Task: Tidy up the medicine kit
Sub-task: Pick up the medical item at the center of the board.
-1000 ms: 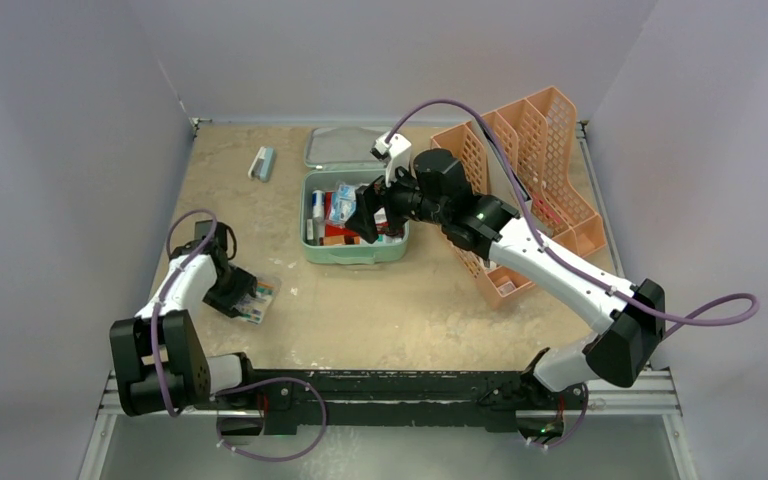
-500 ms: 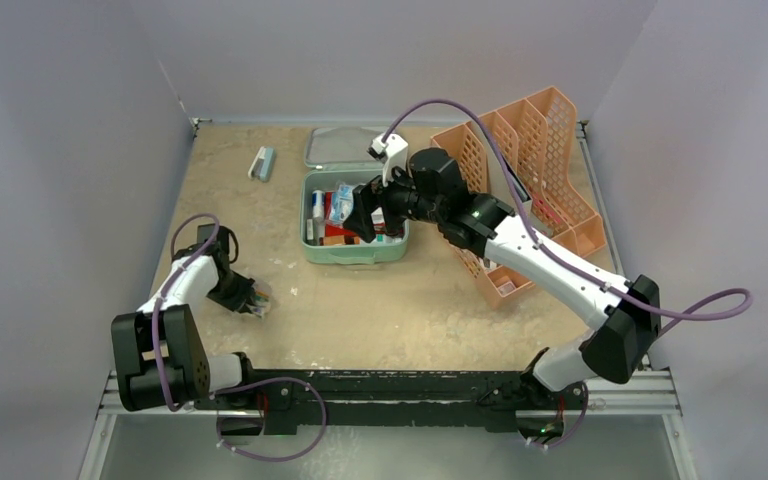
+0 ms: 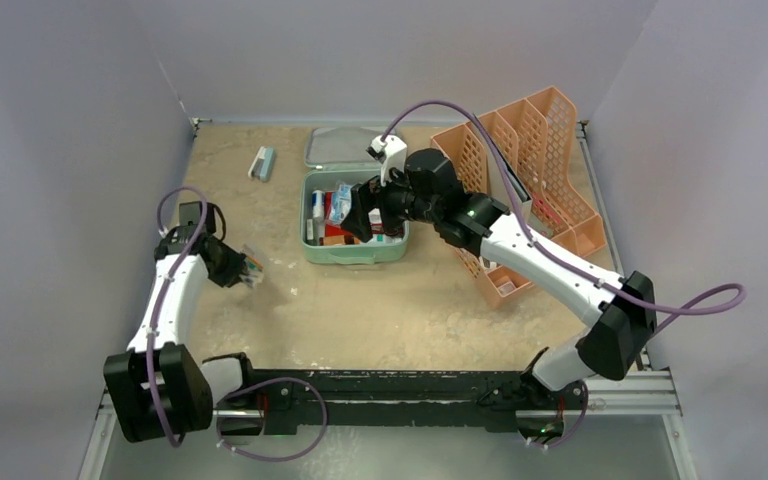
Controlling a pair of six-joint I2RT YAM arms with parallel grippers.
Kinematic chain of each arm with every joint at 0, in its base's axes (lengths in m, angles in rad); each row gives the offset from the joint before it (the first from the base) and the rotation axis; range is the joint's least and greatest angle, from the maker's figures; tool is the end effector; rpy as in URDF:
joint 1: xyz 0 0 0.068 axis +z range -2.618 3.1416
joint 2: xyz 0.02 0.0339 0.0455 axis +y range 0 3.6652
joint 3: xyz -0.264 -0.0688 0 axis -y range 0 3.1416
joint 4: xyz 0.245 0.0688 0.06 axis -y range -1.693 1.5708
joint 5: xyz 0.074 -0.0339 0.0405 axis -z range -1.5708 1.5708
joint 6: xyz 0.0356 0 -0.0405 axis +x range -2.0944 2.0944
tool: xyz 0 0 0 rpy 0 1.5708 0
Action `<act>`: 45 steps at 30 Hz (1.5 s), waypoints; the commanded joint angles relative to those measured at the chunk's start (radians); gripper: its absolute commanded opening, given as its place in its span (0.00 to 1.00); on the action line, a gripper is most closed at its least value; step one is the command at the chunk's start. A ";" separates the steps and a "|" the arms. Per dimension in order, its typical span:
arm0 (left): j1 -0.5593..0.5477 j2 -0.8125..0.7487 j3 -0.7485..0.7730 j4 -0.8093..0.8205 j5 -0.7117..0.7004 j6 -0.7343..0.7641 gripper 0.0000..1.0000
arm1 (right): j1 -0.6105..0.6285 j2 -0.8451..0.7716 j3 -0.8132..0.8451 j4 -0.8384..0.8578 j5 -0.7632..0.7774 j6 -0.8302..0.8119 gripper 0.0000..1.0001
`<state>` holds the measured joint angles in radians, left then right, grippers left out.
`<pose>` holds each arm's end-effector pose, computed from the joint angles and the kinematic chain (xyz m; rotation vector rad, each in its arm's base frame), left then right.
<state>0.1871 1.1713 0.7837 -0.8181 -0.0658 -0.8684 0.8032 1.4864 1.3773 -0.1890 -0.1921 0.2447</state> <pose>0.2019 0.0406 0.2174 -1.4118 2.3886 -0.0851 0.2395 0.2580 0.3775 -0.6739 1.8444 0.8875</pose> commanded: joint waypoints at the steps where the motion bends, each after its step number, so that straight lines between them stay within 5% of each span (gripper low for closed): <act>1: -0.019 -0.079 0.088 0.028 0.098 0.099 0.14 | 0.000 0.041 0.044 0.054 -0.012 0.149 0.99; 4: -0.046 -0.123 0.102 0.099 0.214 0.153 0.15 | 0.002 0.097 0.058 0.095 -0.103 0.253 0.93; 9: -0.084 -0.168 0.117 0.157 0.342 0.196 0.15 | 0.007 0.179 0.079 0.186 -0.236 0.370 0.65; 21: -0.148 -0.203 0.088 0.216 0.458 0.269 0.15 | 0.061 0.330 0.216 0.217 -0.216 0.459 0.64; 32: -0.149 -0.226 0.073 0.236 0.502 0.312 0.15 | 0.096 0.455 0.382 0.035 -0.083 0.423 0.57; 36: -0.149 -0.226 0.066 0.244 0.523 0.320 0.15 | 0.099 0.488 0.407 0.049 -0.107 0.424 0.44; 41: -0.149 -0.218 0.066 0.243 0.527 0.336 0.18 | 0.100 0.484 0.413 0.043 -0.100 0.414 0.04; 45: -0.149 -0.194 0.099 0.196 0.497 0.374 0.28 | 0.092 0.442 0.386 0.023 -0.074 0.368 0.00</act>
<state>0.0433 0.9604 0.8524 -0.6163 0.4347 -0.5526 0.8978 1.9968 1.7432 -0.1471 -0.3031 0.6628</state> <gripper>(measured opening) 0.241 0.008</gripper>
